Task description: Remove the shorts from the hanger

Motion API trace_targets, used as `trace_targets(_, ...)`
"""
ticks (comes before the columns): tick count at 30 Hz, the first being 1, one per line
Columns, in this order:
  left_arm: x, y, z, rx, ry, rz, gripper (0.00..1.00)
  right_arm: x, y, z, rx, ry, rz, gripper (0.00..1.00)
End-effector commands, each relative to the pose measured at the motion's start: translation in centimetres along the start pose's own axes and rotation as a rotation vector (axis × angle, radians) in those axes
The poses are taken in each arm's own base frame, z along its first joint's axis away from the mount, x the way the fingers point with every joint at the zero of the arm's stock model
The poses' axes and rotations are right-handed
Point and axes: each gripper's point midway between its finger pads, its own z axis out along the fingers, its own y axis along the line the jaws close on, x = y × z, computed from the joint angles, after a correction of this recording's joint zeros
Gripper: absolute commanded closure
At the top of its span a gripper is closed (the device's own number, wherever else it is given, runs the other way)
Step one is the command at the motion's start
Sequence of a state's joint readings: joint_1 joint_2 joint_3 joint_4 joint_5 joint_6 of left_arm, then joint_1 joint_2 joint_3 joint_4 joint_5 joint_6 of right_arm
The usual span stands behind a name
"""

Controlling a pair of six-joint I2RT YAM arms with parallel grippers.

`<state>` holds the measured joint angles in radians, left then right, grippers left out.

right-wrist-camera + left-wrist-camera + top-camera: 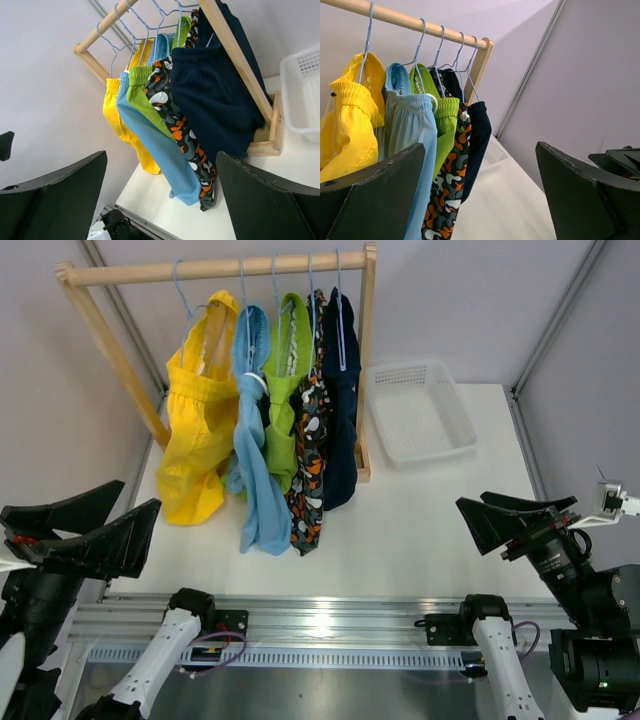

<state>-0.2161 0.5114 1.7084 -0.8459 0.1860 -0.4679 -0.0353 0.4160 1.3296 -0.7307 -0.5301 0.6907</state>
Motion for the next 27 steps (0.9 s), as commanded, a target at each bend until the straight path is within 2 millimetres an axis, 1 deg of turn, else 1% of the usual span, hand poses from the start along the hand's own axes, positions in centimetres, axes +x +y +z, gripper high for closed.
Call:
trace_targets(1, 0.2, 0.7, 2.5, -0.003, 0.030, 0.036, 0.01, -0.9, -0.3, 0.6, 0.021, -0.012, -0.019, 0.01)
trace_targets(3, 0.2, 0.8, 3.6, 0.007, 0.045, 0.060, 0.01, -1.2, -0.8, 1.1, 0.042, -0.014, -0.023, 0.00)
trace_targets(5, 0.5, 1.3, 4.9, -0.007, 0.068, 0.067, 0.01, -1.5, -1.9, 1.7, 0.081, -0.024, -0.040, 0.00)
trace_targets(6, 0.9, 1.8, 6.1, -0.017, 0.085, 0.069, 0.01, -1.5, -2.5, 2.0, 0.098, -0.023, -0.041, 0.01)
trace_targets(7, 0.3, 1.8, 6.8, -0.013, 0.060, 0.079, 0.01, -1.8, -3.1, 2.3, 0.118, -0.037, -0.054, 0.01)
trace_targets(9, -0.4, 2.4, 8.0, -0.036, 0.035, 0.099, 0.01, -1.7, -4.4, 3.4, 0.140, -0.032, -0.050, 0.01)
trace_targets(10, -0.3, 3.1, 9.8, -0.057, 0.045, 0.106, 0.01, -2.1, -4.7, 3.9, 0.144, -0.046, -0.054, 0.01)
trace_targets(12, -1.6, 4.0, 11.0, -0.113, 0.027, 0.135, 0.01, -2.4, -5.8, 4.8, 0.174, -0.039, -0.057, 0.07)
trace_targets(13, -0.5, 5.5, 13.2, -0.156, 0.073, 0.141, 0.01, -2.4, -7.7, 5.9, 0.246, -0.019, -0.043, 0.08)
trace_targets(14, -1.0, 5.9, 13.8, -0.177, 0.067, 0.163, 0.01, -2.6, -8.8, 6.3, 0.289, -0.004, -0.072, 0.09)
trace_targets(15, -1.3, 6.4, 14.4, -0.201, 0.066, 0.178, 0.01, -3.9, -8.7, 6.4, 0.317, -0.016, -0.101, 0.08)
trace_targets(16, -1.2, 8.1, 15.6, -0.270, 0.070, 0.213, 0.01, -3.8, -12.0, 7.5, 0.445, 0.040, -0.120, 0.08)
trace_targets(17, -1.1, 8.8, 16.2, -0.300, 0.076, 0.232, 0.01, -4.4, -13.1, 7.9, 0.507, 0.047, -0.112, 0.08)
trace_targets(18, -0.8, 9.5, 16.9, -0.334, 0.089, 0.255, 0.01, -4.9, -14.0, 8.3, 0.555, 0.073, -0.158, 0.08)
trace_targets(19, -2.2, 9.3, 17.1, -0.374, 0.054, 0.273, 0.01, -7.4, -14.4, 7.5, 0.667, 0.025, -0.204, 0.08)
trace_targets(20, -0.7, 10.2, 19.2, -0.407, 0.109, 0.343, 0.01, -7.3, -16.4, 9.2, 0.749, 0.080, -0.225, 0.08)
trace_targets(21, 0.0, 10.1, 20.3, -0.420, 0.135, 0.379, 0.01, -6.7, -15.0, 10.6, 0.724, 0.132, -0.296, 0.08)
trace_targets(22, -1.3, 7.3, 20.9, -0.356, 0.102, 0.382, 0.01, -9.2, -15.2, 9.7, 0.868, 0.045, -0.382, 0.07)
trace_targets(23, -1.3, 8.3, 21.3, -0.440, 0.119, 0.486, 0.01, -8.5, -15.6, 11.6, 0.926, 0.077, -0.461, 0.05)
trace_targets(24, -0.4, 7.4, 23.1, -0.440, 0.115, 0.505, 0.01, -7.0, -13.5, 13.2, 0.880, 0.106, -0.533, 0.03)
trace_targets(25, 0.4, 6.6, 23.5, -0.412, 0.127, 0.509, 0.01, -7.7, -13.5, 13.3, 0.941, 0.077, -0.593, 0.02)
trace_targets(26, 0.7, 5.0, 24.1, -0.328, 0.125, 0.462, 0.01, -7.4, -12.6, 14.2, 0.917, 0.078, -0.595, 0.02)
trace_targets(27, 2.3, 4.7, 24.9, -0.301, 0.170, 0.456, 0.01, -6.4, -12.4, 15.3, 0.899, 0.098, -0.596, 0.01)
